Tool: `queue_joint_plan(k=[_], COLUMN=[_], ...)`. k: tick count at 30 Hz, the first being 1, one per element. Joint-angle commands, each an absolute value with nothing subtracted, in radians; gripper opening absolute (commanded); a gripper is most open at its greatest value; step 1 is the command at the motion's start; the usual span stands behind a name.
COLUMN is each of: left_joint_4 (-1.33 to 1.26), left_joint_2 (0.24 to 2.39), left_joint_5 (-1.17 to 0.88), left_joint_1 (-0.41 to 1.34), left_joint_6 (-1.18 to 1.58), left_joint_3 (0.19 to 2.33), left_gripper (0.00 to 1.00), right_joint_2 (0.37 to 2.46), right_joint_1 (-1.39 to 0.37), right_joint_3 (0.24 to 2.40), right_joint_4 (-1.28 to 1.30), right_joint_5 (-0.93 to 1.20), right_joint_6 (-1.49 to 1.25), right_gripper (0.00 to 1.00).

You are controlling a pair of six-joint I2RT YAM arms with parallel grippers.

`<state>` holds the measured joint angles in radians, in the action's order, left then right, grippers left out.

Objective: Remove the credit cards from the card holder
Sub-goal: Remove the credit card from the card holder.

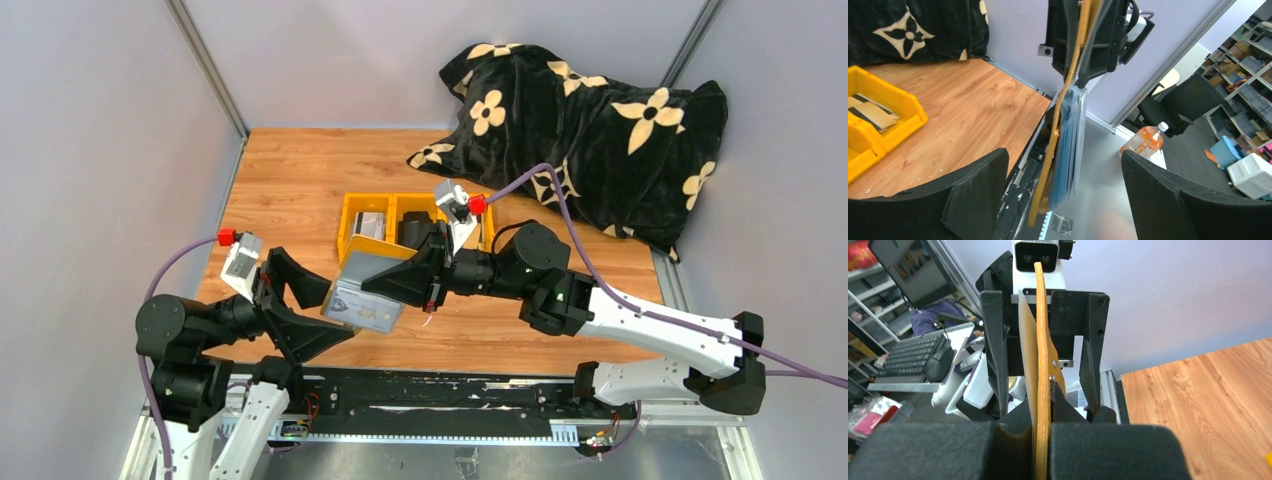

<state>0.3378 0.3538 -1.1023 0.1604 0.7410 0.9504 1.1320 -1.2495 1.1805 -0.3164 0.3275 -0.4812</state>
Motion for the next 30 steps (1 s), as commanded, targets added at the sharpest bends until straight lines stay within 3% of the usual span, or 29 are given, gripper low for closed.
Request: queue_joint_plan(k=[1,5,8,10,14,17,20,30], left_joint_4=[0.233,0.219,0.229,0.255,0.369,0.466,0.565,0.702], left_joint_2=[0.336,0.338,0.338,0.344,0.378,0.407,0.435,0.492], left_joint_5=[-1.107,-1.134,-1.129,-1.107,-1.083,-1.099,-1.137,-1.255], left_joint_1=[0.163,0.163,0.163,0.163,0.163,0.163,0.163,0.163], left_joint_6=[0.821,0.819,0.795,0.764,0.647,0.543,0.42,0.292], left_joint_3=[0.945,0.938,0.933,0.94,0.982,1.012,1.041,1.113], left_gripper=[0.85,0.67,0.35,0.21,0.04,0.0,0.0,0.0], right_joint_2=[1.134,1.129,1.118,1.118,1.091,1.067,1.081,1.299], right_joint_1=[-1.258,-1.265,-1.265,-1.266,-1.265,-1.265,-1.264,-1.266], right_joint_3=[1.141,1.102,1.081,1.089,1.156,1.243,1.332,1.664], right_joint_4=[-0.592,-0.635,-0.653,-0.618,-0.324,-0.084,0.142,0.552], right_joint_5=[0.278,0.244,0.243,0.263,0.284,0.269,0.244,0.3], right_joint_6=[-0.6,-0.613,-0.617,-0.598,-0.472,-0.33,-0.198,-0.032], right_gripper=[0.0,0.0,0.0,0.0,0.19,0.37,0.45,0.3])
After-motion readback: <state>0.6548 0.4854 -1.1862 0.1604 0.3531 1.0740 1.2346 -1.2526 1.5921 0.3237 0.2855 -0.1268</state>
